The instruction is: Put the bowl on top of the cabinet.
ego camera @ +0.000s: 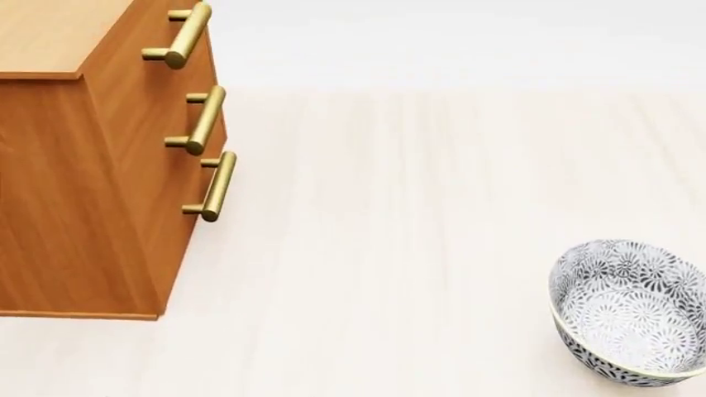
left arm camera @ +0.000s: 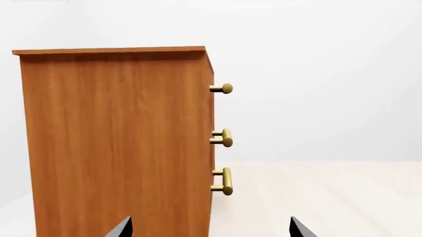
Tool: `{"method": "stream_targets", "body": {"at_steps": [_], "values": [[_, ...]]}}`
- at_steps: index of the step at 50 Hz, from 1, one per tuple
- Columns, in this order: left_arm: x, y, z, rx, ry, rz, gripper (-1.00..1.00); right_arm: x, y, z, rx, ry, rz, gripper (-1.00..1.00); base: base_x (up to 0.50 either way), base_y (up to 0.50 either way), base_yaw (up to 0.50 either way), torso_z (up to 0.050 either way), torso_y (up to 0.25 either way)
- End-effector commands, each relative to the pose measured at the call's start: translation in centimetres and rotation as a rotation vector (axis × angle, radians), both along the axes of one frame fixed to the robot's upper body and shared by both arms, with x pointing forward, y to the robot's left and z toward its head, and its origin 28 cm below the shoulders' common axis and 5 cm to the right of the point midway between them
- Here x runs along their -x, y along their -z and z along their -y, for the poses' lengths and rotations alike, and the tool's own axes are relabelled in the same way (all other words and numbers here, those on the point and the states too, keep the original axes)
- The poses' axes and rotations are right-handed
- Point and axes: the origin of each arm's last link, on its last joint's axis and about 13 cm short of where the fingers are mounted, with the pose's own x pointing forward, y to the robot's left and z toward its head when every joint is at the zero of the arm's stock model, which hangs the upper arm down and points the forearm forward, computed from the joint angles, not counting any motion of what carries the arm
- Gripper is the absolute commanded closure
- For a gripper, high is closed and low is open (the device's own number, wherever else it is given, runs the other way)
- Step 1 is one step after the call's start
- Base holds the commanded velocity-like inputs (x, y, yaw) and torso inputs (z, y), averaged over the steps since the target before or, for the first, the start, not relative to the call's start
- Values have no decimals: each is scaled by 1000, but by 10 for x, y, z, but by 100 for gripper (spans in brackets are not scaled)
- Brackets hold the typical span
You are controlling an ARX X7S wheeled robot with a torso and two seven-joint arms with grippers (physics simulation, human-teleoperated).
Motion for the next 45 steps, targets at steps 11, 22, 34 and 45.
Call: {"method": "stream_targets", "body": {"at_steps": [11, 22, 34, 45], "values": [[1, 3, 0, -6, 49, 31, -100, 0, 1, -1, 7, 9, -3, -100, 0, 0, 0, 40, 0], [1, 4, 0, -15, 57, 35, -100, 1, 0, 0, 9, 11, 8, -100, 0, 0, 0, 50, 0], [0, 5, 0, -14, 56, 29, -100, 1, 1, 0, 10, 6, 6, -100, 0, 0, 0, 50, 0], [-1, 5, 1, -5, 49, 30, -100, 1, 1, 0, 13, 4, 2, -100, 0, 0, 0, 45, 0]]}}
